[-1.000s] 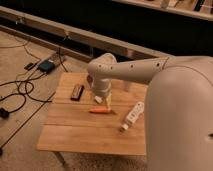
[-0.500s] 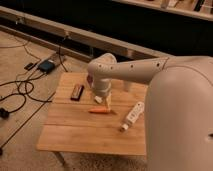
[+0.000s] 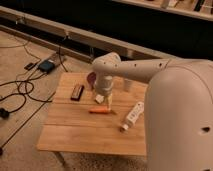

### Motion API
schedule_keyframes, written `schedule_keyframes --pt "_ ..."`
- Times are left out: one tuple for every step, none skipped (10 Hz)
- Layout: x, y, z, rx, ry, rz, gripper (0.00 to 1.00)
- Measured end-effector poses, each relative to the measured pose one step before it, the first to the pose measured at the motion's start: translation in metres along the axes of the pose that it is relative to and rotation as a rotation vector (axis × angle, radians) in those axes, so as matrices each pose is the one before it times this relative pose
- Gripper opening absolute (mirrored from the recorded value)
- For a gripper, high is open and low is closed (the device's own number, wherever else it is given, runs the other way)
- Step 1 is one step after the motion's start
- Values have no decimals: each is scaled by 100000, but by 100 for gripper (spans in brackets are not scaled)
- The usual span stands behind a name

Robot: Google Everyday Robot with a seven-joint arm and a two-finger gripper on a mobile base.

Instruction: Stand the bottle upright

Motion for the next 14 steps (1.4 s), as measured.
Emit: schedule_keyframes --pt "-881 -752 -236 81 651 816 65" --pt "-853 -801 -480 -45 2 -356 65" --pt "-589 -803 -279 467 -184 -418 65" --pt "-715 -1207 -427 806 -724 -930 65" --pt "-500 -1062 -165 945 -771 -585 65" --pt "-327 -975 5 942 -707 -355 65" --pt "-468 -1586 102 1360 -1382 -131 65" --pt "-234 -694 177 196 -824 213 65" --pt "-312 -832 263 -113 -1283 290 65" --pt "-307 -1222 479 81 -1124 1447 65" --pt "-177 -960 367 74 -571 1741 65" --pt "-96 -1219 451 314 -115 2300 65" --pt "-80 -926 318 -21 -80 1944 65" --pt "-153 -1865 630 79 -43 3871 65"
